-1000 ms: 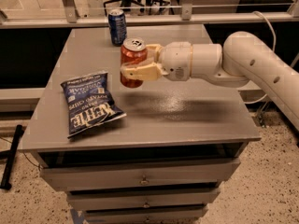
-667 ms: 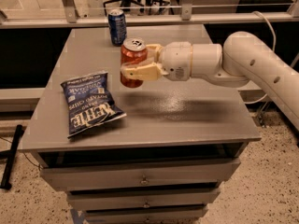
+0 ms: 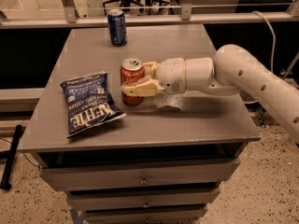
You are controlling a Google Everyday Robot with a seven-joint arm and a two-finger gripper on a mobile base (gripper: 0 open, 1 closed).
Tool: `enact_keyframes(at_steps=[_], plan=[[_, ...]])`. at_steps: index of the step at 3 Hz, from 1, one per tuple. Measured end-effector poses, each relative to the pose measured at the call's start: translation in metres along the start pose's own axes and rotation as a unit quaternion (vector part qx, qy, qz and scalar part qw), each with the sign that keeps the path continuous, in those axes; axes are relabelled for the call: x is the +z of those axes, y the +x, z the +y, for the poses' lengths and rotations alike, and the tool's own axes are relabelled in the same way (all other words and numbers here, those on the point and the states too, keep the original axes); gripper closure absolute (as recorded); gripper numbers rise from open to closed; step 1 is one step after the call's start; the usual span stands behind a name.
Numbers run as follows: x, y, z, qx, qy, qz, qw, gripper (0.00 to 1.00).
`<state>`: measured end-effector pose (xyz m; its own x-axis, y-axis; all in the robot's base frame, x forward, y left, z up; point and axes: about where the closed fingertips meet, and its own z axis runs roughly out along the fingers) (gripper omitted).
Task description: Move coke can near blue chip bag
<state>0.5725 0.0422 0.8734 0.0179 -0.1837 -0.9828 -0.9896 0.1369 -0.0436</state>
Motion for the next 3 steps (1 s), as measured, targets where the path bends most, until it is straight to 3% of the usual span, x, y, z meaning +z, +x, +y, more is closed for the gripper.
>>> enact_keyframes(at_steps=[1, 3], plan=[[0.0034, 0.0136, 0.0012, 0.000, -0.010, 0.013, 0.9999, 0.85], [0.0025, 0.0079, 0.0011, 0.000, -0.010, 0.013, 0.9999, 0.38]])
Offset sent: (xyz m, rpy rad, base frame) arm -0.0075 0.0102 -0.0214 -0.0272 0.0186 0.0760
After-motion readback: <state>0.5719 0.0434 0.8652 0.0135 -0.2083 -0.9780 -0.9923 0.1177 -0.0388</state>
